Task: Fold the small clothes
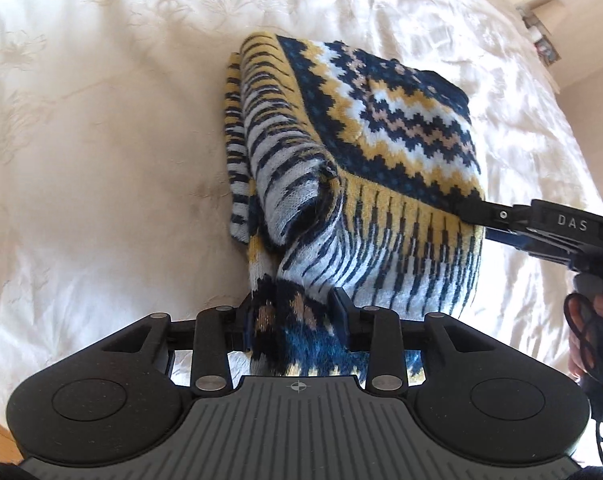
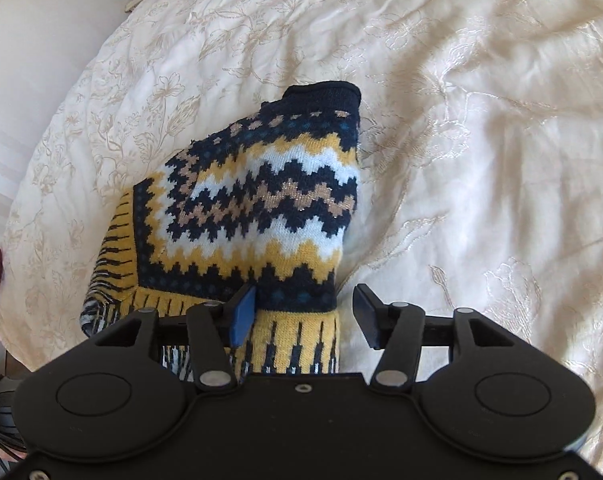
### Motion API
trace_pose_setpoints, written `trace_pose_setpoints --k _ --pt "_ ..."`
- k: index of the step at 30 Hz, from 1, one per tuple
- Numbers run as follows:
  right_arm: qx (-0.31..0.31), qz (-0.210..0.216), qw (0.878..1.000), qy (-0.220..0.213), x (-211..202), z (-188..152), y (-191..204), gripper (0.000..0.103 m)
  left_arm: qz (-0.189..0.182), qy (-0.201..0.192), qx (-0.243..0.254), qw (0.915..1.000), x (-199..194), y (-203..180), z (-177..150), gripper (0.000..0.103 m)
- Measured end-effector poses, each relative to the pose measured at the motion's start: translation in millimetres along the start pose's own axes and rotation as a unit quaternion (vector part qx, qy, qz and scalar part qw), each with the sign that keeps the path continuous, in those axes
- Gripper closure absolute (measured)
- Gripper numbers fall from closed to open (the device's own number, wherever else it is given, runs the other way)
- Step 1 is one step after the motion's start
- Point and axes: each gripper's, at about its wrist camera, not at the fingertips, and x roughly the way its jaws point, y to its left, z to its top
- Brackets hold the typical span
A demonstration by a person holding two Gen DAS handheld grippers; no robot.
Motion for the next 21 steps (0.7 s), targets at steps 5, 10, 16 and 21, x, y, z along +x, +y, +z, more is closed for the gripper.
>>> trace_pose_setpoints --k 5,10,16,21 --pt "-0.025 -0.015 0.999 -0.027 -22 -16 -4 0.041 0.039 -0.037 0.040 0.9978 -30 -11 -18 0.069" --pt "-0.033 -0.018 0.998 -0.050 -38 -26 -9 0.041 0.039 -0.097 0.117 0.9876 -60 -49 -16 0.069" --pt "-0.014 -0.030 0.997 -0.063 -42 -30 -15 0.041 0.032 -0.156 0.161 0.9741 -54 -90 16 0.069" --pt "-0.002 -0.046 0.996 -0.076 -44 -26 -16 0.040 0.066 -0.140 0.133 0.9790 -21 -75 39 0.069"
